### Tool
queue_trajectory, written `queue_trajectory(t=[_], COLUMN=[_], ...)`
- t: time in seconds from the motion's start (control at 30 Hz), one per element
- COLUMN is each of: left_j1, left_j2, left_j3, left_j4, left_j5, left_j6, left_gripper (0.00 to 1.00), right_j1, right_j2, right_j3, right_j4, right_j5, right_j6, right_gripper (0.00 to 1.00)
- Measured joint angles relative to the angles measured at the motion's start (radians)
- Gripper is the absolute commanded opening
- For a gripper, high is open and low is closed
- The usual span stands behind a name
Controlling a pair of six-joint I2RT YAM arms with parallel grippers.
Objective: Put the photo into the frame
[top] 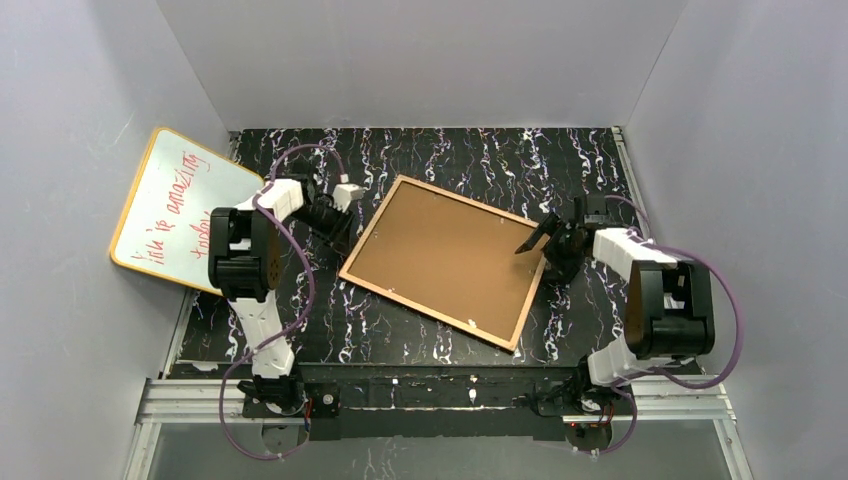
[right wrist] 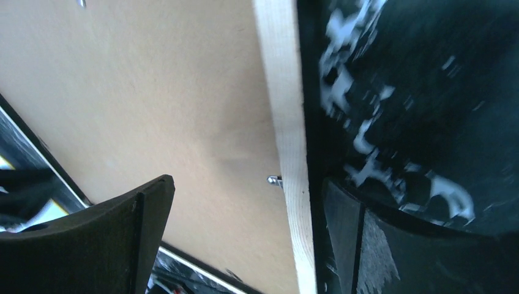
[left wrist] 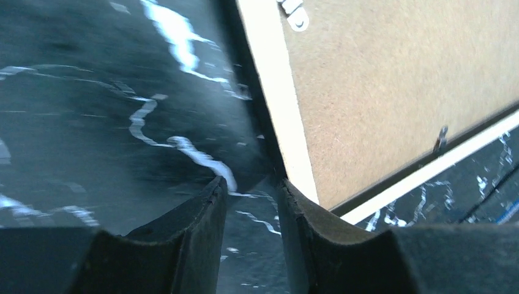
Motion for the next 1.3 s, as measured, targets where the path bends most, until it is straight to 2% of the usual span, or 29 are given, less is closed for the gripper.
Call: queue_trajectory(t=[0.23, 0.37, 0.5, 0.6, 0.77, 0.97, 1.13, 1.3], left_j1=[-0.110, -0.153, -0.135, -0.092, -0.056, -0.066, -0.071, -0.072], left_j2=[-0.079, -0.085, -0.084, -0.075, -0.031, 0.067, 0.101, 0.101], left_j3=[-0.150, -0.190, -0.182, -0.130, -0.055, -0.063, -0.082, -0.084], left_j4=[-0.065, -0.111, -0.168, -0.223, -0.245, -0.257, -0.256, -0.226], left_j5=[0.072, 0.128, 0.142, 0.175, 0.260, 0.323, 0.358, 0.358], left_j6=[0.028, 0.032, 0.060, 0.076, 0.076, 0.062, 0.036, 0.006], left_gripper=[0.34, 0.35, 0.37, 0.39, 0.41, 0.35, 0.26, 0.22], right_j1=[-0.106, -0.117, -0.115, -0.090, 0.110, 0.366, 0.477, 0.552], right_j2=[0.143, 0.151, 0.093, 0.034, 0.035, 0.205, 0.394, 0.504], right_j3=[0.166, 0.238, 0.257, 0.259, 0.309, 0.352, 0.445, 0.555], right_j4=[0.019, 0.005, 0.005, 0.016, 0.080, 0.246, 0.277, 0.291], right_j5=[0.044, 0.091, 0.128, 0.128, 0.088, -0.047, -0.104, -0.130], right_j6=[-0.020, -0.019, -0.013, 0.001, 0.027, 0.082, 0.103, 0.112], right_gripper=[0.99, 0.98, 0.91, 0.89, 0.85, 0.80, 0.78, 0.75])
